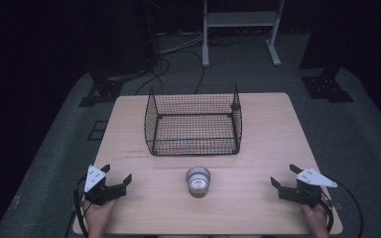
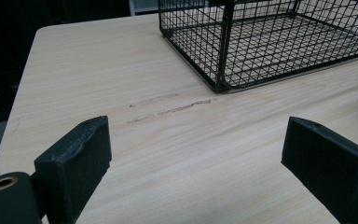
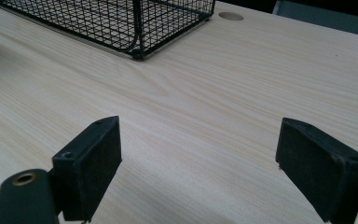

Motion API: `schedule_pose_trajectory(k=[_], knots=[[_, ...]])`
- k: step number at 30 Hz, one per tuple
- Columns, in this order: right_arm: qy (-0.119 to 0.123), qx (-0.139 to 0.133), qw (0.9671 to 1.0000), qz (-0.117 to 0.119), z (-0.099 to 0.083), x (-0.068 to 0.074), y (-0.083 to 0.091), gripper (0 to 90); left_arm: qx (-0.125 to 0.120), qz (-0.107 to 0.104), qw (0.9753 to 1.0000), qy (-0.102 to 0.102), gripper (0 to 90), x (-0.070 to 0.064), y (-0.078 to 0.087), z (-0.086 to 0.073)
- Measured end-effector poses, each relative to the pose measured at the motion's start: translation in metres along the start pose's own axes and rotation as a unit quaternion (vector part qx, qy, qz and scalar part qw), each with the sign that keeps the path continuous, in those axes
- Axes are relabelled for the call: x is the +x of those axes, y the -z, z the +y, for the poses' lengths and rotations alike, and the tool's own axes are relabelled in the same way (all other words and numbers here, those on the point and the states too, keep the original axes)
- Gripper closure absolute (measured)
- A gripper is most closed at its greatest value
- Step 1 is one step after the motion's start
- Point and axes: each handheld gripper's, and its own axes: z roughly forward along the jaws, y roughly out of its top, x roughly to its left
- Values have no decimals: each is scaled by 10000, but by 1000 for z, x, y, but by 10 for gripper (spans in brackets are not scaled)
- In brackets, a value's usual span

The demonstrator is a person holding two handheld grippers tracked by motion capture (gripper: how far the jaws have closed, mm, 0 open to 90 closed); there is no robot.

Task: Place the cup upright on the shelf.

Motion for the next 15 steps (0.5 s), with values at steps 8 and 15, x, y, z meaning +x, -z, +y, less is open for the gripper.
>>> schedule_pose_trajectory(k=[8,15], knots=[[2,-21,10000,7,0,0,0,135,36,-104,9999,-131,72,-5,-4,1],[2,-27,10000,-16,0,0,0,135,37,-252,9993,-270,71,-12,-7,2]])
